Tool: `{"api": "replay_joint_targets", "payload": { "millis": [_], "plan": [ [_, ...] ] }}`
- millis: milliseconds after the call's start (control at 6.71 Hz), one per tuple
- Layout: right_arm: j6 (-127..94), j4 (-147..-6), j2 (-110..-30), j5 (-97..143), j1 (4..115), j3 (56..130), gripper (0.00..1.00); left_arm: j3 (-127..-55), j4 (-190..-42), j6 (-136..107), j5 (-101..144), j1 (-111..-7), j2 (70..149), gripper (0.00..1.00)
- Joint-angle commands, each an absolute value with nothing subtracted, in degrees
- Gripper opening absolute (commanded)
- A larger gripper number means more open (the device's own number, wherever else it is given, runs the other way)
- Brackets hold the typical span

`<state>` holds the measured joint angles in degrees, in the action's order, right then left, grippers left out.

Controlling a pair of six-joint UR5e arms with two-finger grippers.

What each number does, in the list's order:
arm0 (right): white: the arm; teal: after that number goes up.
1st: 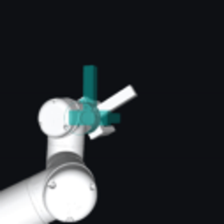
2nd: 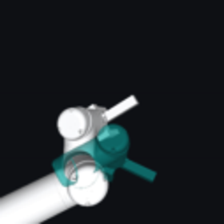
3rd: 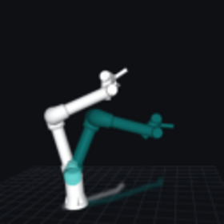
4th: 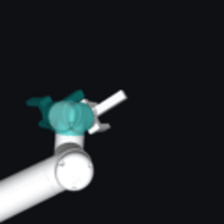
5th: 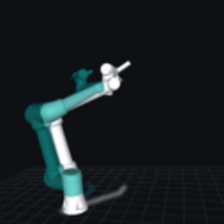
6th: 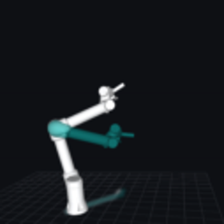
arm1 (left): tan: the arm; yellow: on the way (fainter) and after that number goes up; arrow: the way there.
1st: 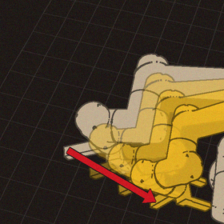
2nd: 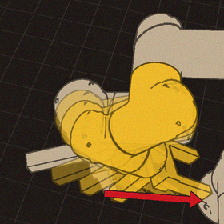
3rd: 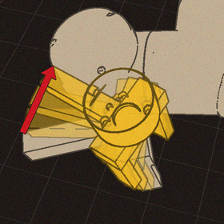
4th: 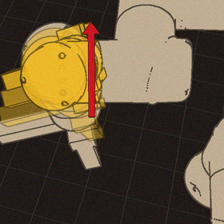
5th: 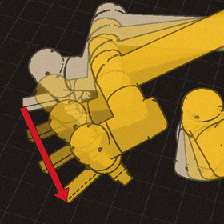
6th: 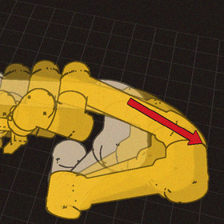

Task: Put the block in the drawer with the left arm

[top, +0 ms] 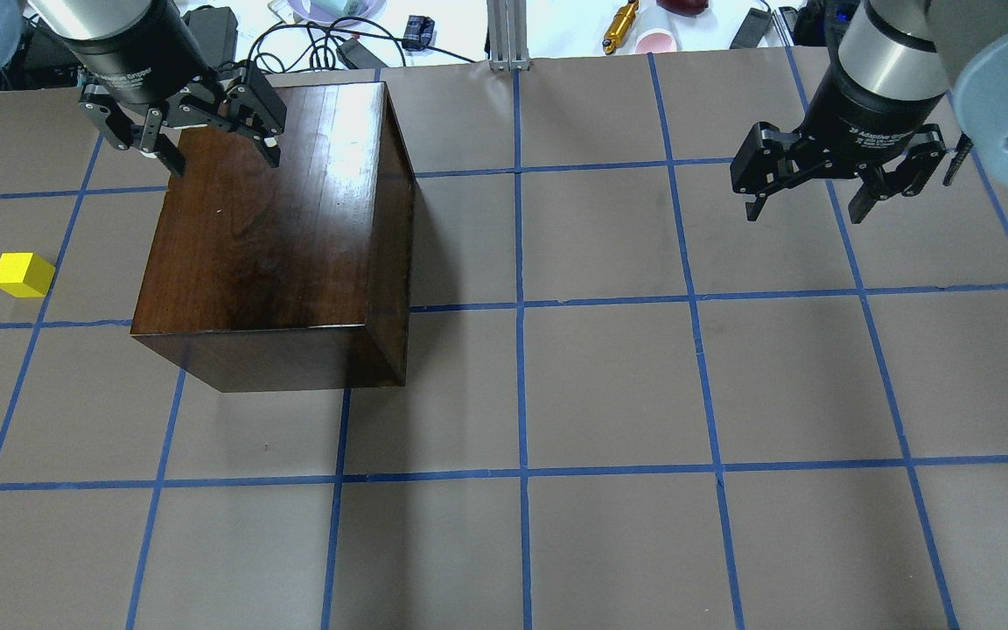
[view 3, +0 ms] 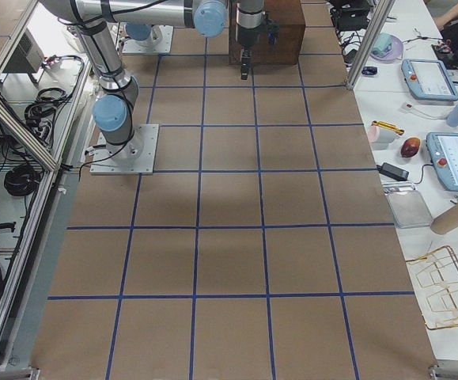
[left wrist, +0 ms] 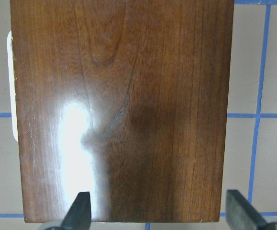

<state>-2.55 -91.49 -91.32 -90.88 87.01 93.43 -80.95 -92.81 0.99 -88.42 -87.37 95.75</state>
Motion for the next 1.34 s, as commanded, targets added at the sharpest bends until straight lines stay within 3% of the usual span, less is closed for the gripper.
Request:
{"api": "replay_joint_targets", "payload": {
  "millis": [0, 1191],
  "plan": [
    [-2.5, -91.5, -91.3, -90.9, 87.0, 93.4, 1.00, -80.9, -92.8, 1.0, -88.4, -87.4, 95.7, 1.00],
    [-2.5, -91.5, -91.3, -90.9, 87.0, 93.4, 1.00, -81.6, -88.5, 2.4, -88.4, -86.7, 96.3, 1.00]
  ]
}}
